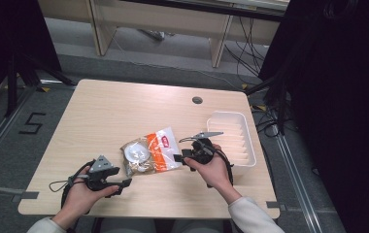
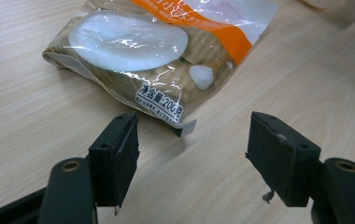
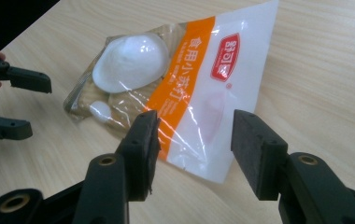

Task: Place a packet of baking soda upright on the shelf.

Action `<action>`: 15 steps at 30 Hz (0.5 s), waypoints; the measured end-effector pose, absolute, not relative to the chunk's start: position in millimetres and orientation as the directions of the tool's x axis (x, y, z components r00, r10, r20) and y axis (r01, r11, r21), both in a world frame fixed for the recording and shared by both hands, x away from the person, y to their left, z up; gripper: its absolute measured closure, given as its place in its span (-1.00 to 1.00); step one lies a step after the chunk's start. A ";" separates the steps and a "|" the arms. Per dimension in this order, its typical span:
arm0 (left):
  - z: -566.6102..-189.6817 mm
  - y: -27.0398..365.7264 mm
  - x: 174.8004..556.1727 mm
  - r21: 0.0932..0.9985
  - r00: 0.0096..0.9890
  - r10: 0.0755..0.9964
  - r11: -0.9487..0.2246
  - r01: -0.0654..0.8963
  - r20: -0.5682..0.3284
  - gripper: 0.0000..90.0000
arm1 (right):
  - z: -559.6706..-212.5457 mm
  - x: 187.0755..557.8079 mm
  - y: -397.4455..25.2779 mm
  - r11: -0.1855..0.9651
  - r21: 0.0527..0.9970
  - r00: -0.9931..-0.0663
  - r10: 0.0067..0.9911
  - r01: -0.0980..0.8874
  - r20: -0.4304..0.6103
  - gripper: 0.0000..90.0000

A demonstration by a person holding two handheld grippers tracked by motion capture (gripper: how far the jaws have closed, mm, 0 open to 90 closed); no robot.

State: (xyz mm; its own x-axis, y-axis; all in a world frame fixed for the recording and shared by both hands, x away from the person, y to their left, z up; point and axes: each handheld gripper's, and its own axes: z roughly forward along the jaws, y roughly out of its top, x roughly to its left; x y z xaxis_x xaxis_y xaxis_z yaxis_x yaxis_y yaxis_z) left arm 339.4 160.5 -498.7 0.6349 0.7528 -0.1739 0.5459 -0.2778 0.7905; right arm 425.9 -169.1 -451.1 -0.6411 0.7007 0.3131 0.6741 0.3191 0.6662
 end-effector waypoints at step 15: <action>-498.6 161.0 339.4 0.791 0.635 0.752 -0.277 0.546 -0.175 -0.27 | -460.1 463.2 -158.1 0.328 0.619 -0.606 0.733 0.714 0.310 0.11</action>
